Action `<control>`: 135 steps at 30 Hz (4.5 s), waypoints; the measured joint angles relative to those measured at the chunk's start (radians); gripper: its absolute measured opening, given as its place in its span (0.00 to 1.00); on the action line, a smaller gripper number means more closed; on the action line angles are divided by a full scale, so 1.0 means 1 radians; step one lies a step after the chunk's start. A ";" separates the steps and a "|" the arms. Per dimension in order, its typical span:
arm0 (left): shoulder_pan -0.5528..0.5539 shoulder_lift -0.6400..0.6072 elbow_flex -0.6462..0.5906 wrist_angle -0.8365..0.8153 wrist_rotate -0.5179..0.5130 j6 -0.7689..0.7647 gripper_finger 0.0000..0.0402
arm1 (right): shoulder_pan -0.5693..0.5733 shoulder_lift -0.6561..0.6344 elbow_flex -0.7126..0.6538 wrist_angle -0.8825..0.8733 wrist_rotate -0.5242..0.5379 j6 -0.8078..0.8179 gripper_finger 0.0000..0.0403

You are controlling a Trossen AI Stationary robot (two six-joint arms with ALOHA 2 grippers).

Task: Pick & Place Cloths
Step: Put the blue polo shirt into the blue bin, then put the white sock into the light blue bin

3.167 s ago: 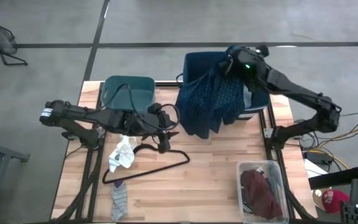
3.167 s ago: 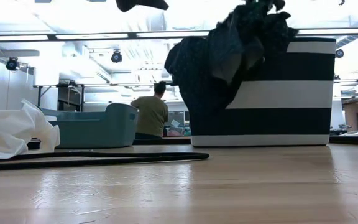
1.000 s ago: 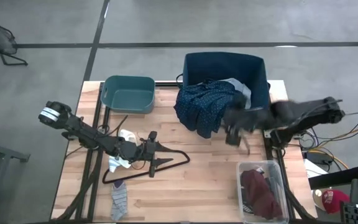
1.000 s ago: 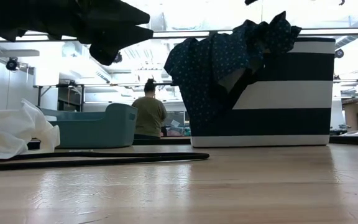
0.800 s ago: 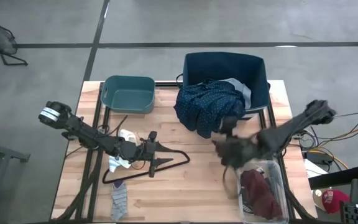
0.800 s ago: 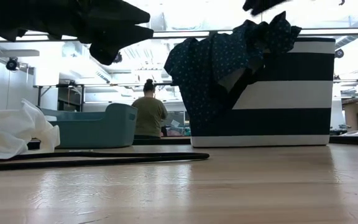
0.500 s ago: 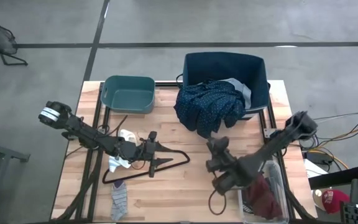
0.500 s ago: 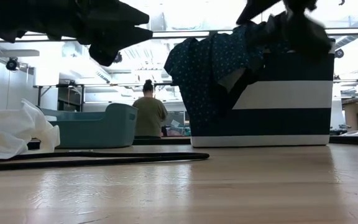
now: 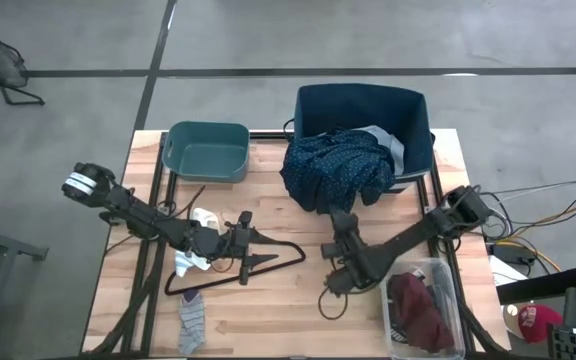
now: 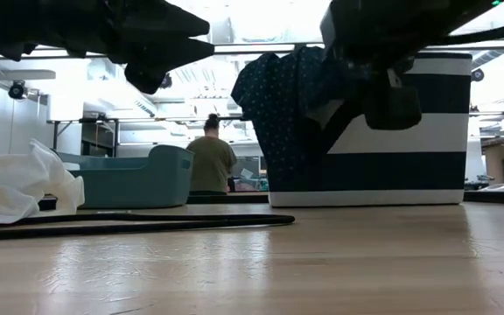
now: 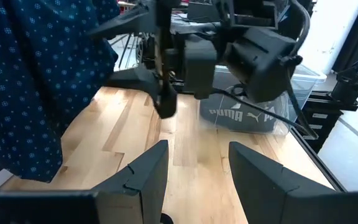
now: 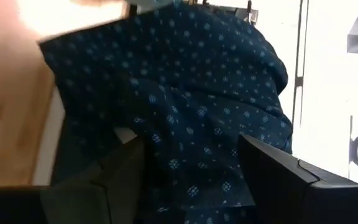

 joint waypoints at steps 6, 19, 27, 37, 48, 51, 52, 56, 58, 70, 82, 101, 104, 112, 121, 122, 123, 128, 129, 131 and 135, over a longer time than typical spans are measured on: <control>0.000 0.000 -0.001 0.000 0.000 0.000 0.43 | -0.080 -0.003 -0.016 -0.001 0.022 -0.108 0.55; -0.001 0.000 -0.001 -0.001 0.000 0.000 0.43 | -0.122 -0.032 0.038 0.000 0.071 -0.202 0.05; -0.001 0.000 -0.002 -0.001 0.000 0.001 0.43 | -0.123 -0.137 0.163 0.001 0.114 -0.236 0.03; 0.000 0.000 -0.004 -0.002 0.004 0.001 0.43 | -0.272 -0.426 0.291 0.006 0.117 -0.230 0.03; 0.000 0.000 -0.005 0.000 0.004 0.001 0.43 | -0.598 -0.570 0.296 0.011 -0.048 -0.170 0.03; 0.000 0.000 -0.005 0.000 0.004 -0.002 0.43 | -0.684 -0.559 0.296 0.007 -0.223 -0.135 0.03; 0.000 0.000 -0.005 0.000 0.004 -0.002 0.43 | -0.713 -0.551 0.296 0.004 -0.324 -0.123 0.03; 0.000 0.000 -0.005 0.000 0.004 -0.003 0.43 | -0.810 -0.513 0.294 0.003 -0.733 -0.091 0.03; 0.000 0.000 -0.005 -0.001 0.004 -0.003 0.43 | -0.832 -0.498 0.294 -0.003 -0.790 -0.071 0.03; 0.000 0.000 -0.005 -0.002 0.004 -0.058 0.43 | -0.840 -0.512 0.295 -0.098 -0.831 0.071 0.33; -0.038 -0.174 0.030 -0.254 0.086 -0.139 0.43 | -0.766 -0.537 0.295 -0.200 -1.029 0.173 0.64; -0.146 -0.438 0.189 -1.099 -0.243 -0.366 0.43 | -0.348 -0.743 0.040 0.240 -1.020 0.136 0.28; -0.166 -0.439 0.178 -1.096 -0.279 -0.378 0.43 | -0.274 -0.810 -0.073 0.293 -0.984 0.176 0.08; -0.174 -0.436 0.155 -1.048 -0.314 -0.397 0.43 | -0.111 -1.000 -0.386 0.546 -0.907 0.200 0.02; -0.174 -0.436 0.117 -1.017 -0.324 -0.397 0.43 | -0.012 -1.192 -0.653 0.781 -0.847 0.126 0.02; -0.174 -0.436 0.115 -1.017 -0.324 -0.397 0.43 | -0.014 -1.213 -0.677 0.788 -0.848 0.122 0.02; -0.174 -0.435 0.114 -1.017 -0.324 -0.397 0.43 | -0.017 -1.235 -0.701 0.796 -0.849 0.122 0.02; -0.174 -0.431 0.114 -1.016 -0.327 -0.397 0.43 | -0.016 -1.346 -0.830 0.866 -0.861 0.111 0.02; -0.174 -0.431 0.114 -1.015 -0.327 -0.397 0.43 | -0.016 -1.370 -0.858 0.881 -0.876 0.101 0.02; -0.174 -0.431 0.114 -1.014 -0.327 -0.396 0.43 | -0.018 -1.420 -0.914 0.921 -0.928 0.075 0.02; -0.174 -0.431 0.114 -1.008 -0.327 -0.396 0.43 | -0.017 -1.520 -1.026 1.038 -1.040 0.020 0.02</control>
